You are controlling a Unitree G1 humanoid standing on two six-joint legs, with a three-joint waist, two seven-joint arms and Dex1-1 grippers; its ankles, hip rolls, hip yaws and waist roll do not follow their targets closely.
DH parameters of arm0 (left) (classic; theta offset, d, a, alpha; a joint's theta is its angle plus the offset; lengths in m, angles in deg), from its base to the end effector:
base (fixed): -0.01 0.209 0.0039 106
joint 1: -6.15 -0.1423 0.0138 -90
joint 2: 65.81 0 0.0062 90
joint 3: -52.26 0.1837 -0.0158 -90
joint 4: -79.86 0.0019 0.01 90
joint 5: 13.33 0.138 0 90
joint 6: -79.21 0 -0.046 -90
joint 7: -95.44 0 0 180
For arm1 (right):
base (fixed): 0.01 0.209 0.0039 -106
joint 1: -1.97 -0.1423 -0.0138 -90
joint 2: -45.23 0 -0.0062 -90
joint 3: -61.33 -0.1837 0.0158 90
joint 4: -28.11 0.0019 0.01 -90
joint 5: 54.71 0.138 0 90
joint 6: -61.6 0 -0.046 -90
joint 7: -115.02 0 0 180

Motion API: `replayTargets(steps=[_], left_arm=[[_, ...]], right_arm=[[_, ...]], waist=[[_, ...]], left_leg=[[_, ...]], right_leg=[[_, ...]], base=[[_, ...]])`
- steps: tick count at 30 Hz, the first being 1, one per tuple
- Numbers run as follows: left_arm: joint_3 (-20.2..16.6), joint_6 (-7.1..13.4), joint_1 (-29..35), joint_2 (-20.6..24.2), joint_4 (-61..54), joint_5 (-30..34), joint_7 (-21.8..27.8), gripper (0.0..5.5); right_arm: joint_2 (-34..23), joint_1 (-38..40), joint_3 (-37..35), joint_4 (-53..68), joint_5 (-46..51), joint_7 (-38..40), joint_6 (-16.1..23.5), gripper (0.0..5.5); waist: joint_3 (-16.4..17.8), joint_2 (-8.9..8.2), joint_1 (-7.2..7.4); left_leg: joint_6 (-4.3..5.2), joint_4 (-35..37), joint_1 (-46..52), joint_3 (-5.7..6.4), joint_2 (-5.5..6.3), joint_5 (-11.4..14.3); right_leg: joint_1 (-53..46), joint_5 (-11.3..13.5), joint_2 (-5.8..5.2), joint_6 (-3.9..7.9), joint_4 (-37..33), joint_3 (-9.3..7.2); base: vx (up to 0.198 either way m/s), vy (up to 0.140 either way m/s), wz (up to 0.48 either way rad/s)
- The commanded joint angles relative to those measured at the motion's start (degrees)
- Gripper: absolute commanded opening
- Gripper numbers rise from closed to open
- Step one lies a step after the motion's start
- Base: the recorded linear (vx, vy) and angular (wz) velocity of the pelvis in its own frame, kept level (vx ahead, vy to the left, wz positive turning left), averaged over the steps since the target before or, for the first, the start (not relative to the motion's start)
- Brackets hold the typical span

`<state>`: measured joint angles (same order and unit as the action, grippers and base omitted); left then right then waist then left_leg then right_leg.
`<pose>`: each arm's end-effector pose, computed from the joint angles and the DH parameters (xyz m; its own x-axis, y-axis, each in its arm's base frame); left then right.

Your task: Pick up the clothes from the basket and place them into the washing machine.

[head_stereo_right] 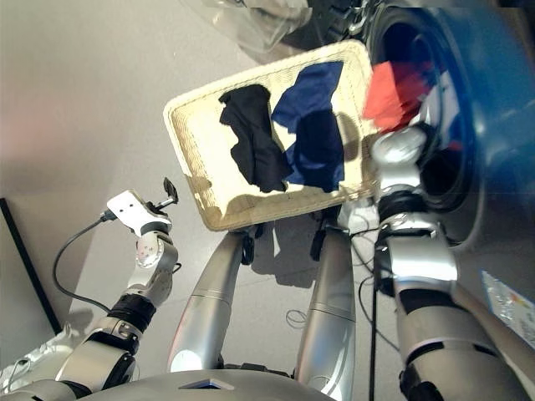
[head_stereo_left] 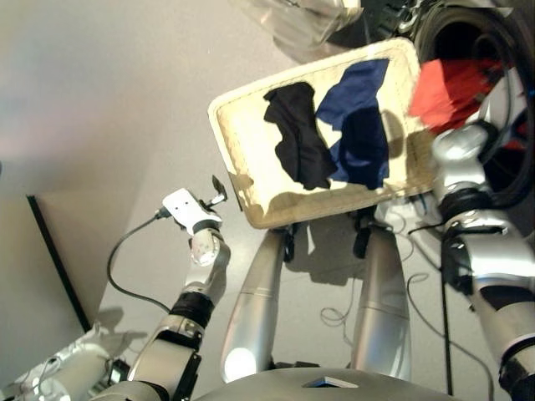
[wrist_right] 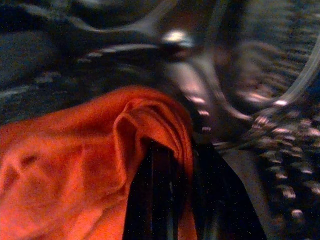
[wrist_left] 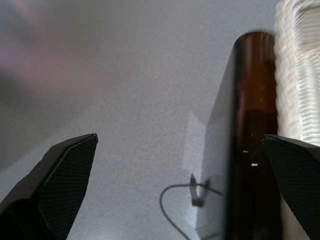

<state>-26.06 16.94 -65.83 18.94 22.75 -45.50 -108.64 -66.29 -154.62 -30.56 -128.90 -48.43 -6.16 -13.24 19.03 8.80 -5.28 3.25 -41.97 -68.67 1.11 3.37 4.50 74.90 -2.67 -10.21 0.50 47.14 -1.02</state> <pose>0.2533 0.1584 0.0268 0.9239 0.3812 0.0334 -0.3508 0.8786 -0.3240 0.3472 -0.2858 0.2369 0.1667 -0.8952 0.4133 0.9509 0.2568 0.1729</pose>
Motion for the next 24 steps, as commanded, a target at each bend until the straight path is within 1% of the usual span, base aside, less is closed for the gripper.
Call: replayTargets(steps=[1, 4, 5, 7, 9, 10, 11, 13, 15, 16, 17, 18, 19, 21, 22, 23, 24], left_arm=[[-0.59, 3.13, -2.28, 3.23, -1.92, -2.08, 0.45, 5.5], [0.86, 2.79, -2.93, 3.42, -3.22, -3.2, 1.3, 5.5], [1.39, 2.7, -3.05, 3.49, -3.68, -3.43, 1.54, 5.5], [1.72, 2.3, -3.16, 3.59, -4.01, -3.45, 2.09, 5.5], [1.45, 2.1, -3.28, 3.5, -3.79, -2.98, 2.18, 5.5], [1.08, 1.98, -3.08, 3.55, -3.3, -3.01, 2.42, 5.5], [0.89, 2.06, -2.9, 3.22, -3.04, -3.22, 2.8, 5.5], [-0.06, 1.89, -2.43, 3.27, -1.91, -4.02, 3.17, 5.5], [-1.08, 1.68, -1.86, 2.83, -1.89, -4.17, 4.55, 5.5], [-1.43, 1.49, -1.59, 3.11, -1.59, -3.76, 4.87, 5.5], [-1.45, 1.02, -1.09, 3.33, -1.39, -3.31, 5.74, 5.5], [-1.62, 0.96, -0.82, 3.6, -1.01, -3.27, 6.53, 5.5], [-1.52, 0.73, 0.05, 3.51, -0.29, -3.16, 7.36, 5.5], [-1.64, 0.45, 1.63, 3.46, 1.89, -3.5, 8.64, 5.5], [-1.08, 0.35, 2.64, 3.33, 3.18, -3.27, 9.25, 5.5], [-0.85, 0.62, 3.52, 3.39, 4.1, -2.41, 9.44, 5.5], [-0.56, 0.71, 4.22, 3.3, 4.51, -1.88, 9.67, 5.5]], right_arm=[[-9.68, -5.07, 5.43, 0.21, 5.46, 3.73, 1.59, 0.0], [-13.72, -8.02, 4.83, -1.09, 9.89, 5.68, 3.68, 0.0], [-14.51, -8.79, 5.42, -1.65, 10.89, 5.12, 3.79, 0.0], [-14.86, -8.61, 6.76, -1.71, 12.59, 2.31, 4.09, 0.0], [-12.94, -7.37, 7.88, -1.83, 14.22, -2.29, 4.41, 0.04], [-11.99, -6.52, 8.62, -2.38, 15.18, -5.12, 4.46, 2.26], [-10.29, -5.75, 8.44, -2.22, 17.55, -8.36, 6.01, 5.5], [-7.93, -3.54, 9.05, -3.19, 20.47, -14.2, 5.8, 5.5], [-4.07, 0.86, 9.23, -0.37, 23.64, -21.91, 7.78, 5.5], [-3.19, 2.88, 8.6, -0.34, 24.64, -23.68, 8.0, 5.5], [-1.52, 4.79, 8.66, -0.17, 26.05, -26.82, 8.24, 5.5], [-0.73, 5.99, 8.42, -0.01, 28.26, -30.0, 8.77, 5.5], [0.67, 7.21, 8.94, 0.0, 29.16, -33.37, 8.4, 5.5], [2.82, 8.29, 10.47, -0.95, 26.83, -35.07, 7.73, 5.5], [4.4, 9.09, 12.35, -1.07, 23.31, -35.61, 7.18, 5.5], [5.09, 9.27, 12.39, -0.96, 22.7, -36.02, 7.18, 5.5], [6.96, 10.25, 13.71, -0.35, 21.14, -36.68, 7.07, 5.5]], waist=[[-2.2, 2.07, 0.76], [-2.33, 2.6, 0.8], [-2.64, 2.81, 0.55], [-3.09, 2.7, 0.58], [-3.38, 2.49, 0.53], [-3.55, 2.25, 0.55], [-3.79, 2.13, 0.52], [-4.31, 1.55, 0.58], [-4.52, 1.04, 1.15], [-4.64, 0.72, 1.43], [-4.74, 0.36, 1.6], [-4.68, 0.11, 1.8], [-4.75, -0.27, 2.01], [-4.7, -0.86, 2.3], [-4.81, -1.19, 2.33], [-4.85, -1.39, 2.49], [-4.88, -1.6, 2.54]], left_leg=[[-3.65, -3.47, -4.45, -1.94, 2.21, 0.08], [-3.5, -4.35, -6.63, -1.95, 2.41, 0.27], [-3.43, -4.5, -7.19, -1.89, 2.59, 0.15], [-3.38, -4.7, -7.54, -1.91, 2.59, 0.1], [-3.35, -4.5, -7.28, -2.05, 2.18, 0.02], [-3.36, -4.64, -7.18, -2.13, 1.97, 0.11], [-3.35, -4.58, -6.88, -2.13, 1.82, 0.15], [-3.26, -4.1, -6.14, -1.98, 1.63, 0.05], [-3.1, -2.71, -4.77, -1.67, 1.12, -0.25], [-2.98, -1.68, -3.86, -1.45, 0.96, -0.41], [-2.81, -0.07, -2.67, -1.07, 0.68, -0.74], [-2.67, 1.39, -1.51, -0.86, 0.55, -1.05], [-2.52, 2.89, -0.48, -0.71, 0.25, -1.25], [-2.27, 6.18, 1.91, -0.46, -0.13, -2.01], [-2.14, 7.75, 2.98, -0.41, -0.28, -2.44], [-2.13, 9.16, 4.11, -0.18, -0.35, -2.72], [-2.13, 10.36, 5.01, -0.06, -0.37, -3.05]], right_leg=[[4.29, 3.3, 1.83, 3.7, 4.53, 0.38], [6.36, 3.3, 1.75, 3.76, 5.08, 0.7], [7.14, 3.33, 1.69, 3.77, 5.5, 0.91], [7.53, 3.33, 1.74, 3.71, 5.91, 1.05], [7.1, 3.65, 1.96, 3.71, 5.48, 0.86], [6.76, 3.82, 2.07, 3.66, 5.1, 0.78], [6.23, 4.01, 2.1, 3.61, 4.62, 0.6], [5.14, 4.27, 2.08, 3.62, 3.7, 0.22], [2.95, 4.52, 1.9, 3.68, 1.82, -0.24], [1.76, 4.58, 1.76, 3.7, 0.67, -0.56], [0.24, 4.72, 1.65, 3.75, -0.9, -1.01], [-1.1, 4.87, 1.63, 3.72, -2.33, -1.43], [-2.29, 4.96, 1.54, 3.78, -3.85, -1.84], [-5.16, 5.31, 1.51, 3.8, -7.5, -2.68], [-6.34, 5.5, 1.48, 3.85, -8.95, -2.97], [-7.49, 5.58, 1.62, 3.88, -10.2, -3.29], [-8.35, 5.71, 1.8, 3.87, -11.09, -3.37]], base=[[0.0, 0.0, 0.0], [0.0, 0.0, 0.0], [0.0, 0.0, 0.0], [0.0, 0.0, 0.0], [0.0, 0.0, 0.0], [0.0, 0.0, 0.0], [0.0, 0.0, 0.0], [0.02, -0.027, -0.046], [0.028, -0.066, -0.063], [0.021, -0.071, -0.04], [0.017, -0.064, -0.051], [0.009, -0.069, -0.058], [0.001, -0.06, -0.05], [-0.012, -0.075, -0.027], [-0.012, -0.073, -0.011], [-0.013, -0.053, -0.02], [0.0, 0.0, 0.0]])
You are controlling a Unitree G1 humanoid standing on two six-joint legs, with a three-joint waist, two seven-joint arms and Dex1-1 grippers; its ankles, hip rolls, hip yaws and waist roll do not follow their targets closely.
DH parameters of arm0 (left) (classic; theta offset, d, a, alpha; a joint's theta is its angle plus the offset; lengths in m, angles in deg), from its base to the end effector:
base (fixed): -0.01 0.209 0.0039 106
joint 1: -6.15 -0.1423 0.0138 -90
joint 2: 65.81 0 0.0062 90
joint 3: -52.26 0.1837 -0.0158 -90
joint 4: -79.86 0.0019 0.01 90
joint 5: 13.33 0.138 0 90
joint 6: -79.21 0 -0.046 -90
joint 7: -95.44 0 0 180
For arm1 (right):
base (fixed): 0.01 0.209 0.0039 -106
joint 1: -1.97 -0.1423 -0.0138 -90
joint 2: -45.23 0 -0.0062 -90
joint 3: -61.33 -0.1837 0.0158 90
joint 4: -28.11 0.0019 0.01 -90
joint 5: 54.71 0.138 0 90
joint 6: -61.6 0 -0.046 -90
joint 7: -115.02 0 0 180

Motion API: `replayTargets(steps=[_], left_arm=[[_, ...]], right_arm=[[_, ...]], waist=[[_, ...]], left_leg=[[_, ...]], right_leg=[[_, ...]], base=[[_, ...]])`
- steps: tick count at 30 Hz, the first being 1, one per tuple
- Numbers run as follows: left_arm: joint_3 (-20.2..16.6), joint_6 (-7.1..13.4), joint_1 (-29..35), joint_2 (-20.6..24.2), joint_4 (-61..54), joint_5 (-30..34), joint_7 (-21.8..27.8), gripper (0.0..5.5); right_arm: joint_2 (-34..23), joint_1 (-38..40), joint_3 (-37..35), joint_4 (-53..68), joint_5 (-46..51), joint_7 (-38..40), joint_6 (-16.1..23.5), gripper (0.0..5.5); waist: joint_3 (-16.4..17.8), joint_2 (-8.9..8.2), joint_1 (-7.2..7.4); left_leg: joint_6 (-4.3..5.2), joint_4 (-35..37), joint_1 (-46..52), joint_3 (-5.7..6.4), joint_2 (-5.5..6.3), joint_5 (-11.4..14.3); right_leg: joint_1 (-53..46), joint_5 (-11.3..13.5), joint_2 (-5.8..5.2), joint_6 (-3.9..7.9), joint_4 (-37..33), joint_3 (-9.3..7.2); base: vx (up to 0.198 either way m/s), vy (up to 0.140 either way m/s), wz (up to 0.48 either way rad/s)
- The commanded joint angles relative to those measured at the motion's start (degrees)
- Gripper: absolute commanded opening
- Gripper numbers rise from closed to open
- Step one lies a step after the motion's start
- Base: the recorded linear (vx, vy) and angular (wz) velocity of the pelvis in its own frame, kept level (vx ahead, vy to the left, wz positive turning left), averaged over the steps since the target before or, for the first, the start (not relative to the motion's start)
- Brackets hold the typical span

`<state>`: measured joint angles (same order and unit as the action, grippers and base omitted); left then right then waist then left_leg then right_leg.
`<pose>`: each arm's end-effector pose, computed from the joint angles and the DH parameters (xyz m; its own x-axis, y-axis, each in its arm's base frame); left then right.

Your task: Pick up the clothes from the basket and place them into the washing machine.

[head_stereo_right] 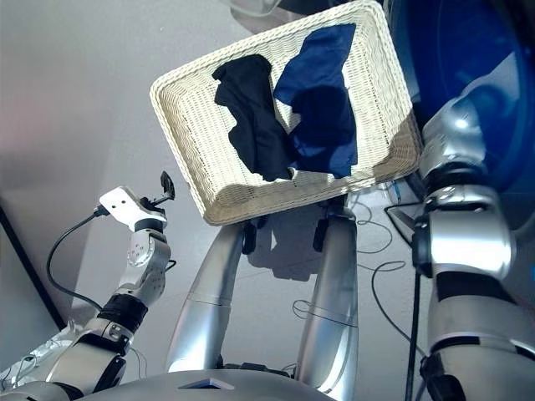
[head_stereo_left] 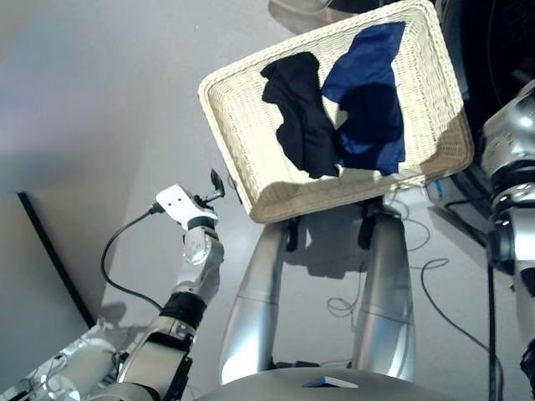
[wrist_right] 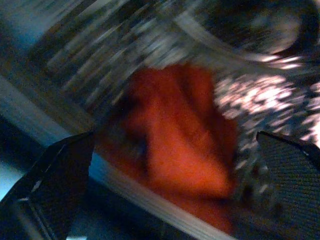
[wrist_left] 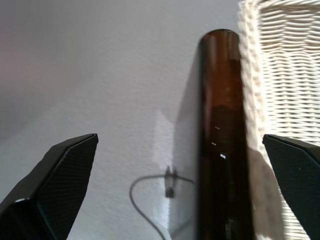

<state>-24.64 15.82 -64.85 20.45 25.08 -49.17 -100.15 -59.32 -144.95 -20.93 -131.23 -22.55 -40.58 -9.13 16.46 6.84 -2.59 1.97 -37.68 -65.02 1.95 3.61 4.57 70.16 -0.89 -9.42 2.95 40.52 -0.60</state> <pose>0.2554 0.1637 0.0230 0.9670 0.2532 0.0267 -0.2317 0.9187 -0.3199 0.3457 -0.2605 0.1553 0.7648 -0.6243 0.1590 0.6163 0.7809 0.1017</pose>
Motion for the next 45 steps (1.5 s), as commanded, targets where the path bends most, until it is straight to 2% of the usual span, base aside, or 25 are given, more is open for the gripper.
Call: replayTargets(steps=[1, 3, 10, 15, 18, 21, 23, 26, 29, 34, 36, 39, 44, 45], left_arm=[[-1.55, 1.91, 4.02, 1.73, 2.43, 2.51, 1.62, 5.5], [-0.77, 1.93, 5.11, 1.65, 3.02, 2.75, 2.69, 5.5], [2.14, 0.07, 12.44, 0.0, 9.74, 2.42, 5.33, 5.5], [2.73, -1.39, 18.88, -1.66, 15.46, 1.39, 5.22, 5.5], [1.94, -1.96, 21.59, -2.06, 18.07, 1.26, 4.36, 5.5], [0.4, -2.69, 24.22, -1.33, 21.22, 1.33, 3.54, 5.5], [-0.99, -2.7, 26.39, -0.4, 22.23, 0.15, 2.96, 5.5], [-2.59, -3.32, 28.89, 0.39, 24.04, -1.33, 3.03, 5.5], [-4.58, -4.32, 31.4, 1.42, 27.4, -2.38, 3.07, 5.5], [-7.72, -5.43, 33.59, 3.6, 30.39, -2.48, 2.64, 5.5], [-8.76, -5.07, 33.49, 3.55, 30.75, -2.13, 1.81, 0.0], [-8.88, -4.52, 32.84, 3.08, 30.0, -1.96, 1.19, 0.0], [-7.16, -1.67, 30.1, 1.49, 23.93, -3.0, 1.27, 0.0], [-7.16, -1.68, 30.09, 1.49, 23.91, -2.99, 1.26, 0.0]], right_arm=[[0.97, 1.76, 5.2, 2.64, -6.16, -3.53, 2.79, 5.5], [3.6, 4.19, 6.91, 4.91, -7.7, -5.01, 2.91, 5.5], [9.71, 10.27, 13.72, 16.58, -11.61, -9.26, 3.96, 5.5], [13.44, 13.22, 18.46, 27.57, -14.47, -10.43, 4.14, 5.5], [15.01, 14.72, 20.58, 32.44, -15.63, -11.07, 4.35, 5.5], [15.58, 16.11, 23.34, 38.77, -17.56, -12.62, 4.58, 5.5], [15.78, 16.43, 24.48, 41.23, -18.65, -13.12, 4.44, 5.5], [15.29, 17.7, 25.72, 43.96, -19.59, -14.03, 4.1, 5.5], [15.31, 19.79, 26.12, 46.54, -18.11, -15.46, 4.23, 5.5], [13.52, 23.16, 26.65, 51.76, -15.3, -18.95, 4.61, 5.5], [13.23, 24.5, 26.23, 52.41, -14.04, -19.68, 4.72, 5.5], [13.03, 25.34, 25.3, 52.04, -13.41, -19.62, 4.98, 5.5], [12.3, 24.33, 24.21, 47.87, -16.32, -18.49, 4.91, 5.5], [12.3, 24.33, 24.21, 47.86, -16.33, -18.49, 4.92, 5.5]], waist=[[-2.41, 0.09, 0.06], [-2.6, -0.32, 0.38], [-3.17, -1.07, 2.34], [-3.02, -1.33, 4.2], [-2.67, -1.57, 5.64], [-2.08, -2.03, 7.39], [-1.89, -2.33, 8.23], [-1.61, -2.75, 9.6], [-1.25, -3.51, 11.2], [-1.06, -4.34, 13.34], [-1.25, -4.42, 13.65], [-1.73, -4.37, 13.53], [-2.83, -3.78, 12.26], [-2.8, -3.79, 12.27]], left_leg=[[-0.91, 6.84, 1.91, -0.87, -0.58, -3.3], [-0.97, 8.64, 3.25, -0.95, -0.81, -3.73], [-0.56, 16.04, 6.96, -1.16, -1.54, -6.03], [-0.96, 15.59, 6.39, -2.16, -1.98, -5.43], [-1.48, 11.2, 4.25, -2.72, -2.1, -3.22], [-1.88, 6.75, 1.26, -3.42, -2.94, -0.94], [-2.15, 5.24, -0.11, -3.91, -3.39, -0.03], [-2.31, 3.26, -2.31, -4.38, -4.0, 0.81], [-2.45, 2.18, -3.67, -5.08, -4.4, 1.45], [-2.34, 0.5, -5.33, -5.35, -4.77, 2.19], [-2.3, -0.33, -5.86, -5.2, -4.64, 2.36], [-2.14, -0.34, -5.71, -4.63, -4.51, 2.32], [-1.78, 2.31, -3.14, -3.58, -4.2, 1.5], [-1.78, 2.34, -3.1, -3.57, -4.19, 1.49]], right_leg=[[-4.07, 4.07, 1.19, 1.37, -5.38, -3.78], [-5.16, 4.52, 1.33, 1.4, -7.16, -3.92], [-7.57, 6.67, 1.74, 1.91, -13.58, -3.28], [-6.5, 7.36, 2.63, 1.84, -14.32, -2.1], [-4.65, 7.53, 3.65, 1.53, -13.34, -1.13], [-1.96, 7.9, 5.47, 1.25, -12.88, 0.01], [-0.49, 8.1, 6.54, 1.28, -12.73, 0.65], [1.84, 8.25, 7.57, 1.27, -12.05, 1.48], [3.58, 8.65, 8.39, 1.45, -11.62, 1.97], [5.03, 9.22, 8.97, 1.66, -11.21, 2.26], [5.43, 9.21, 9.17, 1.6, -10.86, 2.25], [5.0, 9.26, 8.73, 1.57, -10.96, 1.86], [1.96, 8.96, 7.33, 1.37, -12.21, 0.81], [1.92, 8.96, 7.33, 1.37, -12.23, 0.81]], base=[[0.0, 0.0, 0.0], [0.0, 0.0, 0.0], [0.0, 0.0, 0.0], [0.0, 0.0, 0.0], [0.008, 0.031, -0.152], [0.026, 0.08, -0.418], [0.03, 0.065, -0.61], [0.028, 0.052, -0.389], [0.038, 0.051, -0.261], [0.023, 0.022, -0.197], [0.0, 0.0, 0.0], [0.0, 0.0, 0.0], [0.0, 0.0, 0.0], [0.007, -0.056, 0.04]])
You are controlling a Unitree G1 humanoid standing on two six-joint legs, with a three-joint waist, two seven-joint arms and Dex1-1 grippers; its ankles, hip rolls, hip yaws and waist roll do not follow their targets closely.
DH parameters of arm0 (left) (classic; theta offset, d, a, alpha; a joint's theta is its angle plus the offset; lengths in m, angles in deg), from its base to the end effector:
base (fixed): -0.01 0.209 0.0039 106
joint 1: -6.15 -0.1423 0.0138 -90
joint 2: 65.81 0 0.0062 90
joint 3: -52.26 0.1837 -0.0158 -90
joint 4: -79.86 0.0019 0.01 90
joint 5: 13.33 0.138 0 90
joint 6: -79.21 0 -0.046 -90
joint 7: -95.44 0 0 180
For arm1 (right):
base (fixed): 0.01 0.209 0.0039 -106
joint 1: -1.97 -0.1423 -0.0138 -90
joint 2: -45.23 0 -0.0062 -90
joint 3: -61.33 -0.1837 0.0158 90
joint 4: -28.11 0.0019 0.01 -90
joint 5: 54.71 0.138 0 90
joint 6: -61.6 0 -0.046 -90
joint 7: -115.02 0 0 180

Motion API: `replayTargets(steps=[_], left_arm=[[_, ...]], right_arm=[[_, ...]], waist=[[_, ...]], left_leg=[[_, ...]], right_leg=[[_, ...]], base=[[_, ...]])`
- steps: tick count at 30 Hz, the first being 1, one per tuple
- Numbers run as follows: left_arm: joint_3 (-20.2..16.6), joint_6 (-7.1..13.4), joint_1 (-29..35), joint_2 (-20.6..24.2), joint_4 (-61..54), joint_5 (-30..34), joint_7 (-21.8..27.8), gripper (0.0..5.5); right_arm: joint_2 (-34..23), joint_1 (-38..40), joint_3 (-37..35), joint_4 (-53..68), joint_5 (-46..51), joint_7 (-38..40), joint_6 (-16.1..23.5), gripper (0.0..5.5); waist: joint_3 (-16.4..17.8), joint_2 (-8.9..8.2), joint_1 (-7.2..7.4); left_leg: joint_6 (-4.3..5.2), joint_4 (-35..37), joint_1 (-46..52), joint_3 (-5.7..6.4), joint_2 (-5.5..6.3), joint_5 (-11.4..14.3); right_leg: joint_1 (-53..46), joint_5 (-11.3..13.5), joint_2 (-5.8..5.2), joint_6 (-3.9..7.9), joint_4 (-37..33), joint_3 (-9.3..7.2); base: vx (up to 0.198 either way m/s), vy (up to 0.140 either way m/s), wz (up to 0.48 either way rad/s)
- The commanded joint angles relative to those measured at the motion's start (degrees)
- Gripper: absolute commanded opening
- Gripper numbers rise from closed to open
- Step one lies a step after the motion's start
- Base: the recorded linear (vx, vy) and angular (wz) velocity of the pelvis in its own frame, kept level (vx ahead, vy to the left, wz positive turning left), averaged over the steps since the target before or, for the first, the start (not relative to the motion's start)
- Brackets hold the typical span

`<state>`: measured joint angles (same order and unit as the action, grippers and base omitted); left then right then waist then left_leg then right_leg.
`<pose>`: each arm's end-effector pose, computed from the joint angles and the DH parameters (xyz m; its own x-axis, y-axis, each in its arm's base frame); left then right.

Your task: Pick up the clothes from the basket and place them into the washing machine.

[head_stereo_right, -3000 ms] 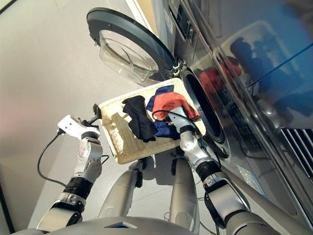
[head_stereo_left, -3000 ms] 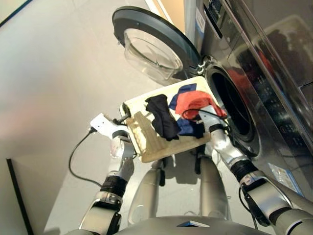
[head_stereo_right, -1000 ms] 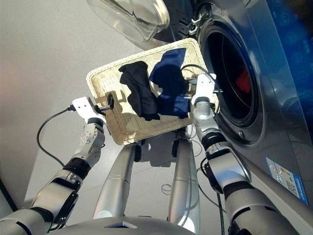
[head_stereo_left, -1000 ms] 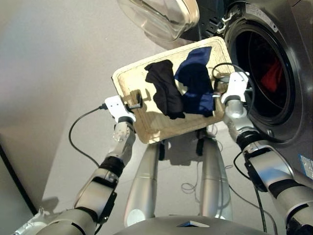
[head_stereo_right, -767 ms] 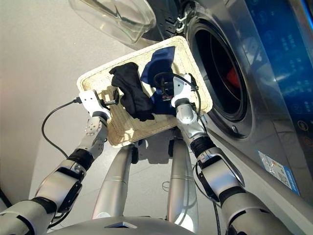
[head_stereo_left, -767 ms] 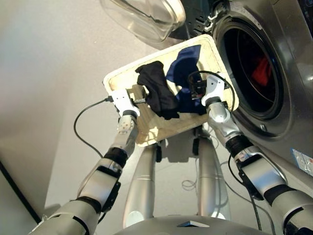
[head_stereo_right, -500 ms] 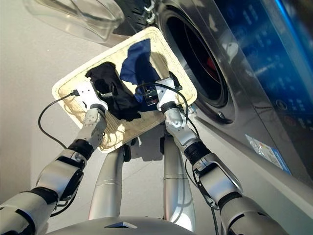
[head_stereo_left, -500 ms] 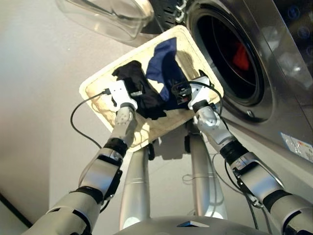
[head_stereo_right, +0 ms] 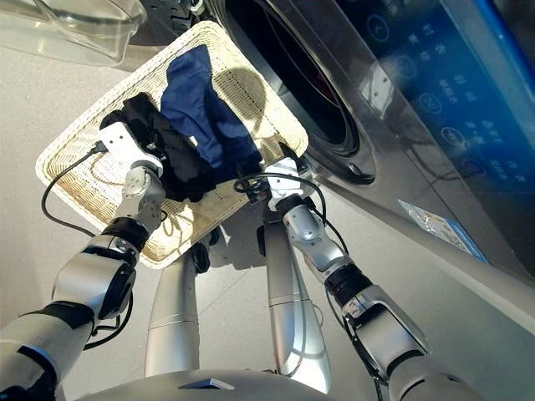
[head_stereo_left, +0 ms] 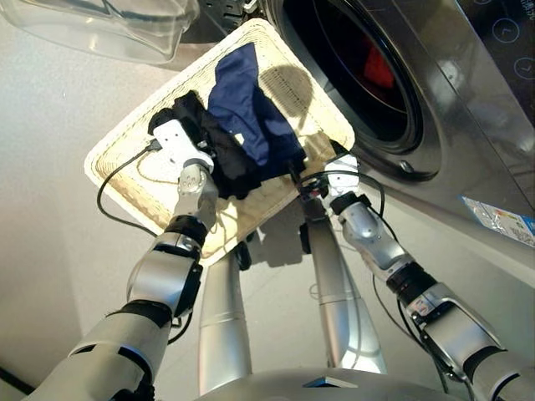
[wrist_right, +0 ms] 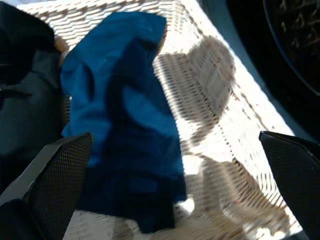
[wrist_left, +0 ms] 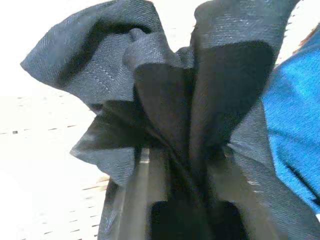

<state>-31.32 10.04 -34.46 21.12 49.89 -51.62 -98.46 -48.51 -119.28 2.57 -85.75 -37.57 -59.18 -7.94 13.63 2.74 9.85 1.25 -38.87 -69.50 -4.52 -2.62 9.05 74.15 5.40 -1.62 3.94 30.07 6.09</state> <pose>0.3429 0.1654 0.1040 0.9542 0.2939 0.0561 -0.2579 0.9030 -0.3437 0.2815 -0.1135 0.0873 0.8640 0.4207 0.2764 -0.3610 0.9005 -0.2423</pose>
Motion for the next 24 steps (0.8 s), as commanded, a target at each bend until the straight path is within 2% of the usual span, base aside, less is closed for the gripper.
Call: replayTargets(steps=[1, 3, 5, 6, 7, 8, 10, 11, 17, 24], left_arm=[[0.55, 5.28, -2.63, -0.03, -5.36, -1.52, 0.28, 0.0], [0.95, 5.55, -3.42, -0.51, -6.92, -2.43, 0.86, 0.0], [2.49, 6.26, -5.23, -1.74, -11.68, -3.81, 1.75, 0.0], [2.49, 6.24, -5.29, -1.73, -11.75, -3.78, 1.7, 0.0], [2.84, 6.66, -6.2, -1.94, -13.95, -4.11, 2.03, 0.0], [3.46, 7.35, -8.11, -2.57, -18.08, -4.91, 2.74, 0.0], [3.53, 7.8, -9.08, -3.1, -19.91, -5.54, 2.84, 0.0], [4.01, 8.53, -11.07, -4.8, -23.99, -7.78, 3.82, 0.0], [7.3, 8.97, -14.5, -7.47, -32.86, -10.98, 5.4, 0.0], [12.37, 8.43, -15.93, -9.62, -40.29, -17.0, 7.67, 0.0]], right_arm=[[1.32, -2.28, 1.49, -0.63, -4.28, 0.81, 3.14, 5.5], [1.34, -3.12, 2.46, -1.91, -6.55, 0.86, 2.81, 5.5], [1.4, -5.33, 5.17, -6.59, -10.48, 0.78, 1.49, 5.5], [1.46, -5.36, 5.2, -6.69, -10.52, 0.81, 1.55, 5.5], [1.55, -6.05, 5.95, -8.06, -11.44, 0.51, 1.24, 5.5], [1.73, -7.05, 7.37, -9.29, -13.68, 0.12, 0.96, 5.5], [2.1, -7.45, 8.09, -10.45, -14.83, -0.12, 0.87, 5.5], [3.45, -9.19, 9.94, -12.51, -17.21, -0.1, 0.27, 5.5], [6.07, -11.84, 12.0, -13.22, -17.84, -0.78, 0.08, 5.5], [9.88, -15.94, 13.81, -15.86, -20.11, 0.92, -0.49, 5.5]], waist=[[-0.33, 0.66, -1.22], [-0.27, 0.72, -1.58], [-0.63, 1.09, -3.4], [-0.43, 1.06, -3.34], [-0.55, 1.2, -4.02], [-0.73, 1.19, -4.57], [-0.72, 1.24, -5.08], [-1.04, 1.61, -6.45], [-1.46, 2.2, -8.68], [-1.98, 2.8, -10.56]], left_leg=[[-0.9, 5.96, 3.84, 3.13, 1.98, -3.48], [-0.79, 7.3, 5.19, 3.4, 2.08, -3.92], [-0.46, 11.1, 9.17, 3.82, 2.41, -5.07], [-0.46, 11.3, 9.49, 3.83, 2.44, -5.15], [-0.32, 12.93, 11.24, 4.03, 2.48, -5.76], [-0.55, 15.51, 12.9, 3.72, 2.99, -8.39], [-0.39, 16.92, 14.47, 3.6, 3.21, -8.81], [0.1, 20.01, 17.41, 3.75, 3.4, -9.93], [0.66, 26.38, 23.5, 3.86, 4.02, -12.36], [0.05, 26.03, 23.87, 4.73, 4.79, -12.37]], right_leg=[[-4.52, 2.52, -1.38, 0.37, -3.26, -6.44], [-6.07, 2.5, -1.84, 0.38, -3.98, -6.72], [-10.19, 2.4, -3.07, 0.43, -6.17, -7.6], [-10.48, 2.43, -3.09, 0.43, -6.3, -7.62], [-12.16, 2.48, -3.57, 0.51, -7.21, -7.92], [-13.8, 4.22, -4.51, 0.21, -9.07, -8.75], [-15.23, 4.28, -4.61, 0.29, -9.85, -9.03], [-17.73, 4.34, -5.07, 0.47, -11.48, -9.71], [-21.93, 4.44, -5.44, 0.82, -13.72, -10.83], [-22.18, 4.25, -5.58, 0.7, -13.01, -11.1]], base=[[0.01, -0.062, 0.13], [0.007, -0.062, 0.285], [0.001, -0.081, 0.295], [-0.001, -0.081, 0.24], [-0.096, -0.062, 0.254], [-0.095, -0.085, 0.264], [-0.044, -0.053, 0.374], [0.013, -0.043, 0.345], [0.014, -0.013, 0.099], [0.0, 0.0, 0.0]])
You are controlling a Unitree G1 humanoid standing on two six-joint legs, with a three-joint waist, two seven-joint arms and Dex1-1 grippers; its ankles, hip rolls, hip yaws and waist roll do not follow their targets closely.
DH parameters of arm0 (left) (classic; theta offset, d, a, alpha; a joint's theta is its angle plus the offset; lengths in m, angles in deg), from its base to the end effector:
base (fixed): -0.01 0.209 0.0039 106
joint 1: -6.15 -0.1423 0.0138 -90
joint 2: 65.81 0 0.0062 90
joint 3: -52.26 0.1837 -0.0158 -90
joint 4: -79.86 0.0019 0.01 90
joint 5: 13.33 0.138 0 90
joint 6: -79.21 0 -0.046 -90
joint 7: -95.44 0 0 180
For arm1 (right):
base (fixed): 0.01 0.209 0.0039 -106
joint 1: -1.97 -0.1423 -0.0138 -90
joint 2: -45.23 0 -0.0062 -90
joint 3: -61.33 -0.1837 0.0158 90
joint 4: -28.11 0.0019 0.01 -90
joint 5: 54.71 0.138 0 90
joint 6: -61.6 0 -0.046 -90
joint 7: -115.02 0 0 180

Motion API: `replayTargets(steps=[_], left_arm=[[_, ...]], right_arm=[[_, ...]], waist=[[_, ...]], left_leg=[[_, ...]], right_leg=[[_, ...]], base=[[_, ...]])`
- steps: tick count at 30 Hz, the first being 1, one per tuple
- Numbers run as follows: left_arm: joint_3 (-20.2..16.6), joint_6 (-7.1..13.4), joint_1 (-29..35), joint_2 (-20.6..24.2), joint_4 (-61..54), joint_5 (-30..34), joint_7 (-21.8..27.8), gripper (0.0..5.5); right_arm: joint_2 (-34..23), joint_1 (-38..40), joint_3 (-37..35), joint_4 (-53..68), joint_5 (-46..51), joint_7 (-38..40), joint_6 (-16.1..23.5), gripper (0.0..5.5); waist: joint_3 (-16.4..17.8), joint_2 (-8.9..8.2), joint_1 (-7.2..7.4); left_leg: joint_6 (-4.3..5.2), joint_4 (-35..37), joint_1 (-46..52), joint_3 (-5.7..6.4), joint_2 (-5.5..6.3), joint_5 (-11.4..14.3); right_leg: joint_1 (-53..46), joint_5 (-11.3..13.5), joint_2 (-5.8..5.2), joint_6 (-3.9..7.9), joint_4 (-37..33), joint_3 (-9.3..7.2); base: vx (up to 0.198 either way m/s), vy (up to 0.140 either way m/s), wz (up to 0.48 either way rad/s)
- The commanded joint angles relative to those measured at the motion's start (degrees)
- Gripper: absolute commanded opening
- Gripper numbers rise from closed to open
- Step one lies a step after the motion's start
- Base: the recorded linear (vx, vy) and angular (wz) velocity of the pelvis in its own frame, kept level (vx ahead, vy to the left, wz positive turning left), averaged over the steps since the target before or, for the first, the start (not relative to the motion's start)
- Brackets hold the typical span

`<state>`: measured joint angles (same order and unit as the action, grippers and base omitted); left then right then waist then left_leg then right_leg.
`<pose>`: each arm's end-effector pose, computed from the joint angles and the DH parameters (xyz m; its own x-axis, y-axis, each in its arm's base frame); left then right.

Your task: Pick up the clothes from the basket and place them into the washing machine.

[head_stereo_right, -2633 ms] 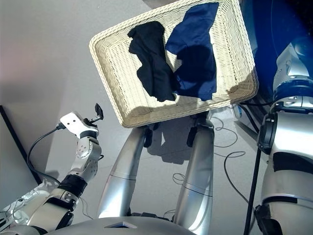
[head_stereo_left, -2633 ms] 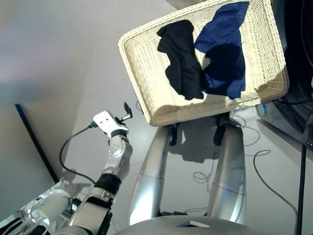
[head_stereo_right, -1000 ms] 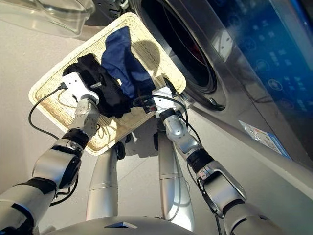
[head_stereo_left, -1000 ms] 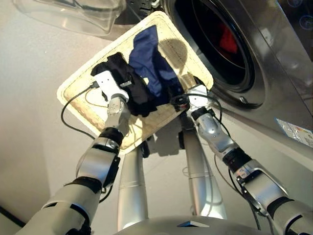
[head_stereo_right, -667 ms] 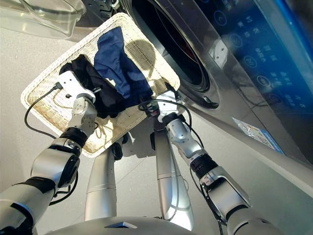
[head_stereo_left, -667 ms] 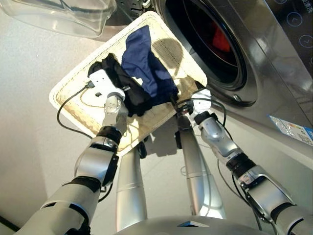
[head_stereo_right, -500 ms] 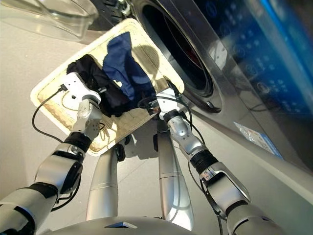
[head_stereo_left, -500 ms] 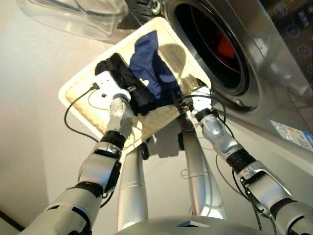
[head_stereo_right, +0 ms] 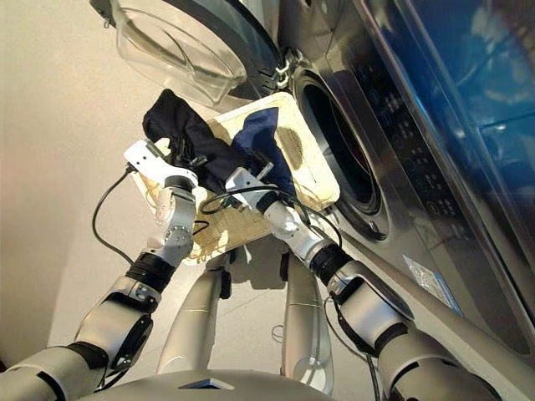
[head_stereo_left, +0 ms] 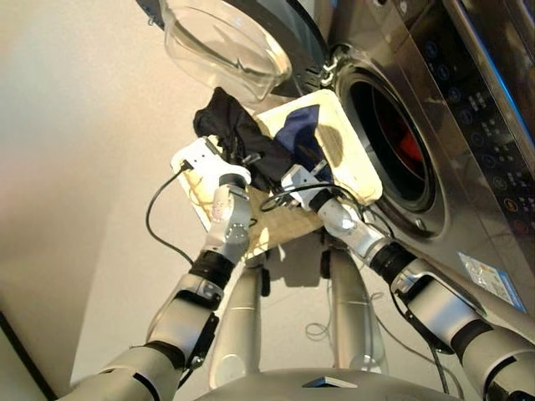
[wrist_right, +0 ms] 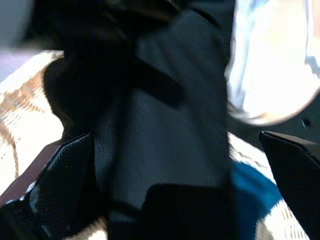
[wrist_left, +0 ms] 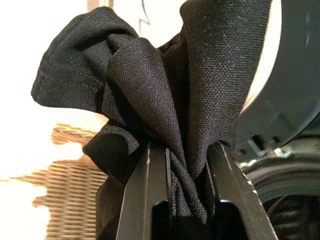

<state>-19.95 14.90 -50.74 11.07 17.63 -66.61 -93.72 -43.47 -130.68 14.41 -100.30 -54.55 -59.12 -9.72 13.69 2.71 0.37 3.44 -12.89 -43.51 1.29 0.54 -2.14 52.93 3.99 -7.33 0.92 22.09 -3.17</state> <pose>0.2935 0.0857 0.1002 0.9675 0.0169 0.2525 0.1654 0.7127 -0.6817 0.2975 -0.0714 0.0806 0.7735 0.6250 0.1051 -0.4376 0.6466 -0.6248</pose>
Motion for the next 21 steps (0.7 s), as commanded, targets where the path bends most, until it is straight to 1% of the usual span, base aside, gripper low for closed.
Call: replayTargets(steps=[1, 5, 10, 11, 12, 15, 16, 17, 21], left_arm=[[1.54, 3.55, -0.28, 0.36, -9.2, -2.89, 3.42, 0.0], [3.92, 2.34, -2.15, 0.41, -14.44, -6.07, 5.19, 0.0], [5.97, 1.61, -3.61, 1.06, -17.63, -8.89, 6.23, 0.0], [6.13, 1.84, -3.94, 1.26, -18.61, -9.12, 6.37, 0.0], [6.53, 1.62, -4.34, 1.6, -19.24, -9.43, 6.58, 0.0], [7.1, 1.12, -5.26, 2.11, -19.9, -9.49, 6.68, 0.0], [7.23, 0.94, -5.31, 2.21, -19.75, -9.4, 6.72, 1.1], [7.2, 0.82, -5.46, 2.39, -19.59, -9.21, 6.84, 5.5], [5.87, 1.3, -5.69, 2.94, -18.92, -8.49, 6.92, 5.5]], right_arm=[[4.96, -4.75, 1.97, -1.57, -3.68, 1.28, 1.17, 5.5], [4.04, -5.5, 1.39, -0.96, -6.0, 2.49, 0.43, 5.5], [4.14, -7.53, -0.37, -2.22, -9.8, 6.12, -0.85, 5.5], [4.36, -7.97, -0.76, -2.64, -9.76, 6.47, -1.01, 2.63], [4.86, -8.55, -1.51, -3.28, -9.31, 7.01, -1.09, 0.0], [5.36, -9.11, -2.9, -3.47, -7.93, 7.56, -0.84, 0.0], [5.29, -9.03, -3.2, -3.55, -7.78, 7.89, -0.8, 0.0], [5.22, -8.61, -3.64, -3.52, -7.28, 8.18, -0.64, 0.0], [4.92, -6.9, -5.56, -3.42, -5.97, 9.3, -0.27, 0.0]], waist=[[-2.14, 2.93, -1.28], [-2.33, 3.48, -1.86], [-2.52, 4.16, -2.43], [-2.55, 4.35, -2.58], [-2.59, 4.5, -2.84], [-2.57, 4.68, -3.11], [-2.53, 4.74, -3.15], [-2.5, 4.75, -3.12], [-2.32, 4.66, -2.92]], left_leg=[[-2.17, -0.07, -2.26, -0.96, 1.67, -1.21], [-2.24, -0.03, -2.65, -0.8, 1.78, -1.44], [-2.31, -0.07, -3.07, -0.52, 1.91, -1.68], [-2.3, -0.06, -3.11, -0.48, 1.93, -1.69], [-2.31, -0.19, -3.24, -0.38, 1.95, -1.72], [-2.38, -0.39, -3.43, -0.23, 1.94, -1.77], [-2.4, -0.47, -3.5, -0.17, 1.95, -1.8], [-2.4, -0.52, -3.53, -0.16, 1.95, -1.81], [-2.41, -1.1, -3.72, -0.26, 2.0, -1.49]], right_leg=[[-0.89, 5.65, 0.1, 3.73, -4.97, -1.86], [-0.52, 5.84, 0.14, 3.76, -4.93, -1.79], [-0.21, 5.87, 0.06, 3.78, -4.96, -1.98], [-0.14, 5.81, 0.08, 3.77, -4.89, -1.92], [-0.03, 5.82, 0.06, 3.77, -4.78, -1.89], [0.0, 5.85, -0.08, 3.78, -4.73, -1.92], [0.03, 5.81, -0.11, 3.76, -4.67, -1.93], [0.08, 5.78, -0.11, 3.75, -4.56, -1.94], [0.33, 5.62, -0.05, 3.75, -4.26, -1.9]], base=[[0.0, 0.0, 0.0], [0.0, 0.0, 0.0], [0.0, 0.0, 0.0], [0.0, 0.0, 0.0], [0.0, 0.0, 0.0], [0.0, 0.0, 0.0], [0.0, 0.0, 0.0], [0.0, 0.0, 0.0], [0.0, 0.0, 0.0]])
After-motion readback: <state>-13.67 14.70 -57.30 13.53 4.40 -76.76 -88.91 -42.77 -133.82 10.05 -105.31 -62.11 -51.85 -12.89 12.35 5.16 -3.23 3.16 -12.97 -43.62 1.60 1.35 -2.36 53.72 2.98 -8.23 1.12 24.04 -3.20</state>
